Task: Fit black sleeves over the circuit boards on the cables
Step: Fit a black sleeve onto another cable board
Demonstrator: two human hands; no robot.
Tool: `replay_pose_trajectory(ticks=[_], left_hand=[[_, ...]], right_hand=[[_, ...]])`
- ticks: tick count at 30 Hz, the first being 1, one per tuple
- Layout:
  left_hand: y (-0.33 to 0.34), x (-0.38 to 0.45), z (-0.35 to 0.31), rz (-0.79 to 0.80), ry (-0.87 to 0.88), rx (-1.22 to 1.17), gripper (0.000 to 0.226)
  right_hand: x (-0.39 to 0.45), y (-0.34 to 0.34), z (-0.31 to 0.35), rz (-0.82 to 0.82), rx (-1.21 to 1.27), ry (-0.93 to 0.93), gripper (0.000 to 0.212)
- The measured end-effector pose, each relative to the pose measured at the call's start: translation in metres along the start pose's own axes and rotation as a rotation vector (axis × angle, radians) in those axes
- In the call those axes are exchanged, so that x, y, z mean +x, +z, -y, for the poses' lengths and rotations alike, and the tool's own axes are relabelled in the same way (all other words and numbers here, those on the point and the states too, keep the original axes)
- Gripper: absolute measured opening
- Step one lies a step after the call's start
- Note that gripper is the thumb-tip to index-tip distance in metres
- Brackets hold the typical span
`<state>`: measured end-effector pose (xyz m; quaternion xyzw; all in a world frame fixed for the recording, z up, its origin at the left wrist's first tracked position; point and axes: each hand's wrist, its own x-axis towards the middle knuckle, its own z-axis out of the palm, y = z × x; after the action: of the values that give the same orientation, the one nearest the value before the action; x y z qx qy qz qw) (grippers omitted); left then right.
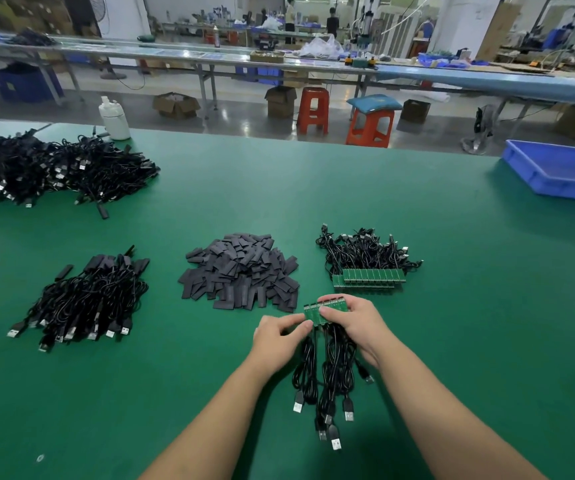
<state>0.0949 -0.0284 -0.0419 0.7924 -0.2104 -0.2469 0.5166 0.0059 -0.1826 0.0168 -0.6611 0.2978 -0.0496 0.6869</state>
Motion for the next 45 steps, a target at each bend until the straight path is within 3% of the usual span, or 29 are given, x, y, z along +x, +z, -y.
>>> replay_pose_trajectory(ticks=[6,11,16,25,29,36,45], left_hand=[[-0.004,-0.006,-0.005,0.033,0.025,-0.173,0.009],[0.002,-0.006,-0.005,0.014,-0.014,-0.156,0.015],[0.001,-0.006,-0.005,0.023,-0.006,-0.146,0.014],[0.005,-0.007,-0.003,-0.049,0.006,-0.071,0.027],[0.009,-0.006,-0.001,-0.156,0.021,0.070,0.035],[0.010,-0.005,0.001,-0.169,0.097,0.138,0.046],[0.011,-0.008,-0.001,-0.207,0.098,0.146,0.043]], right_hand=[[0.001,0.009,-0.004,0.010,-0.028,0.032,0.017],[0.010,0.002,0.013,-0.003,-0.530,-0.108,0.010],[0.016,0.011,0.022,0.079,-0.844,-0.161,0.011],[0.021,0.027,0.015,-0.025,-1.016,-0.164,0.024],[0.019,0.030,0.011,-0.045,-1.079,-0.180,0.025],[0.015,0.035,0.003,-0.121,-1.086,-0.182,0.024],[0.014,0.042,-0.004,-0.169,-1.133,-0.191,0.026]])
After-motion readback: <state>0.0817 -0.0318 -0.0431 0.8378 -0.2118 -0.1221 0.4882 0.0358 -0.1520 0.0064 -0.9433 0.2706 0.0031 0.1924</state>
